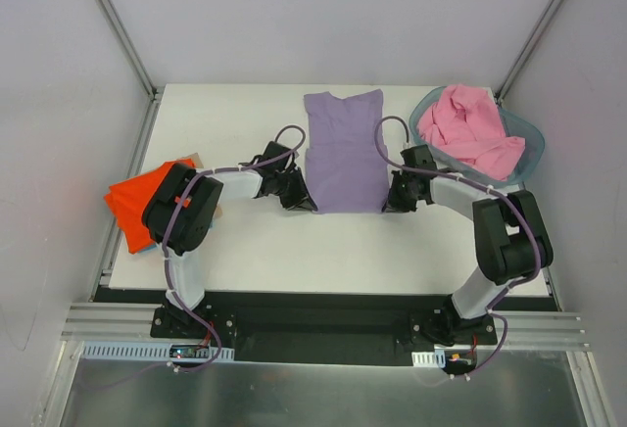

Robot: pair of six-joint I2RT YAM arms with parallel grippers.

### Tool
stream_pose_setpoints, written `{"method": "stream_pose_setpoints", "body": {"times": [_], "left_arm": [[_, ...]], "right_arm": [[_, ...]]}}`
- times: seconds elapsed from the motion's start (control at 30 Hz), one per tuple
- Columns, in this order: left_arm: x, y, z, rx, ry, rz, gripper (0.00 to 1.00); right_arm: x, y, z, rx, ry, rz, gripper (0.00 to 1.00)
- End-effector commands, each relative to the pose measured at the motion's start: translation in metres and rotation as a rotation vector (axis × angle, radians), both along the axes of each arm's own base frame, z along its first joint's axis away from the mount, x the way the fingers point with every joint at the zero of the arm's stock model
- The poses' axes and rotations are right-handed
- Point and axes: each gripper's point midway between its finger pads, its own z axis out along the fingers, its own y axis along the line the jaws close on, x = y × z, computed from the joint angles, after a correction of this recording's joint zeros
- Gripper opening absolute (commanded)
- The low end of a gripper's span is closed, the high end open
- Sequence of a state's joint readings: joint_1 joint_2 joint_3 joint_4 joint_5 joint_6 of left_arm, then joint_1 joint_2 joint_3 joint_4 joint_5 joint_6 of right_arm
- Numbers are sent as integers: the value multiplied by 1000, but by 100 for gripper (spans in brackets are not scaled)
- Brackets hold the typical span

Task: Fold and stack the t-shirts
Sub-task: Grab one side of the 2/3 rectangular tshirt with both arms, then fold the long partially folded tshirt into a neat square

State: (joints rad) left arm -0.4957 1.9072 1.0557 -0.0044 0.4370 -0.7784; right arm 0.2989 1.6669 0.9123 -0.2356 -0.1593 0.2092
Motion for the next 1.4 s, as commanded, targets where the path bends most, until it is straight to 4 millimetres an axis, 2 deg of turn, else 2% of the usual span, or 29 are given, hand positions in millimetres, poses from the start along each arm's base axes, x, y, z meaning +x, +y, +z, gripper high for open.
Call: {"method": "stream_pose_setpoints", "body": {"times": [0.0, 0.07, 0.1, 0.13, 0.17, 0.2, 0.23, 0.27, 0.3, 0.37, 0.4, 0.47, 0.5, 0.57, 0.6, 0.63, 0.67, 0.7, 0.8, 0.83, 0.87, 0.9, 0.93, 1.0, 1.07, 1.1, 1.27, 1.33, 1.37], "left_arm": [[-32, 32, -19, 122, 65, 32, 0], [-53, 41, -26, 141, 98, 40, 0], [-59, 42, -17, 134, 78, 38, 0], [-79, 49, -25, 153, 107, 33, 0], [-92, 48, -25, 159, 111, 17, 0], [-100, 47, -14, 143, 86, 7, 0], [-123, 56, -22, 162, 114, -2, 0], [-136, 60, -22, 173, 139, 13, 0], [-147, 59, -11, 158, 110, 4, 0], [-181, 75, -17, 190, 170, 30, 0], [-190, 72, -3, 155, 126, 15, 0], [-207, 78, 1, 159, 127, 24, 0], [-218, 80, 12, 146, 101, 6, 0], [-224, 79, 26, 111, 79, 7, 0], [-226, 78, 40, 73, 48, 0, 0], [-230, 76, 47, 51, 36, -10, 0], [-230, 74, 55, 27, 17, -16, 0], [-227, 71, 71, -15, -21, -21, 0], [-224, 68, 97, -64, -84, -32, 0], [-223, 69, 102, -64, -106, -42, 0], [-215, 71, 106, -50, -143, -21, 0], [-208, 71, 118, -58, -185, -5, 0], [-203, 72, 122, -48, -212, 4, 0], [-185, 74, 136, -24, -283, 58, 0], [-175, 74, 143, 4, -318, 71, 0], [-163, 76, 154, 15, -361, 109, 0], [-134, 76, 165, 66, -377, 122, 0], [-122, 79, 165, 63, -345, 149, 0], [-115, 81, 160, 86, -331, 158, 0]], "right_arm": [[-30, 12, 13, 76, 2, 48, 0], [-57, 10, 7, 67, 46, 64, 1], [-66, 13, 15, 68, 23, 79, 1], [-84, 8, 7, 46, 62, 79, 1], [-93, 8, 8, 36, 66, 84, 1], [-103, 13, 16, 30, 45, 104, 1], [-117, 12, 15, 18, 69, 107, 1], [-131, 11, 11, 9, 87, 118, 0], [-142, 17, 19, 30, 67, 148, 1], [-166, 16, 17, 32, 105, 143, 1], [-173, 21, 26, 55, 76, 170, 1], [-189, 24, 34, 85, 87, 183, 1], [-200, 29, 46, 120, 64, 228, 1], [-209, 34, 62, 149, 38, 266, 0], [-211, 40, 81, 182, -8, 300, 1], [-216, 36, 86, 173, 1, 313, 1], [-217, 36, 93, 174, -12, 331, 1], [-215, 40, 110, 194, -45, 350, 1], [-208, 35, 127, 153, -93, 381, 1], [-200, 38, 146, 161, -145, 384, 1], [-193, 36, 152, 136, -181, 379, 1], [-188, 34, 156, 113, -207, 392, 1], [-181, 34, 172, 105, -255, 386, 1], [-161, 21, 179, 11, -317, 330, 1], [-146, 18, 192, -13, -386, 279, 2], [-137, 24, 200, 4, -431, 270, 2], [-101, 36, 234, -2, -549, 214, 2], [-91, 38, 239, -29, -560, 215, 2], [-82, 38, 235, -52, -540, 203, 2]]}}
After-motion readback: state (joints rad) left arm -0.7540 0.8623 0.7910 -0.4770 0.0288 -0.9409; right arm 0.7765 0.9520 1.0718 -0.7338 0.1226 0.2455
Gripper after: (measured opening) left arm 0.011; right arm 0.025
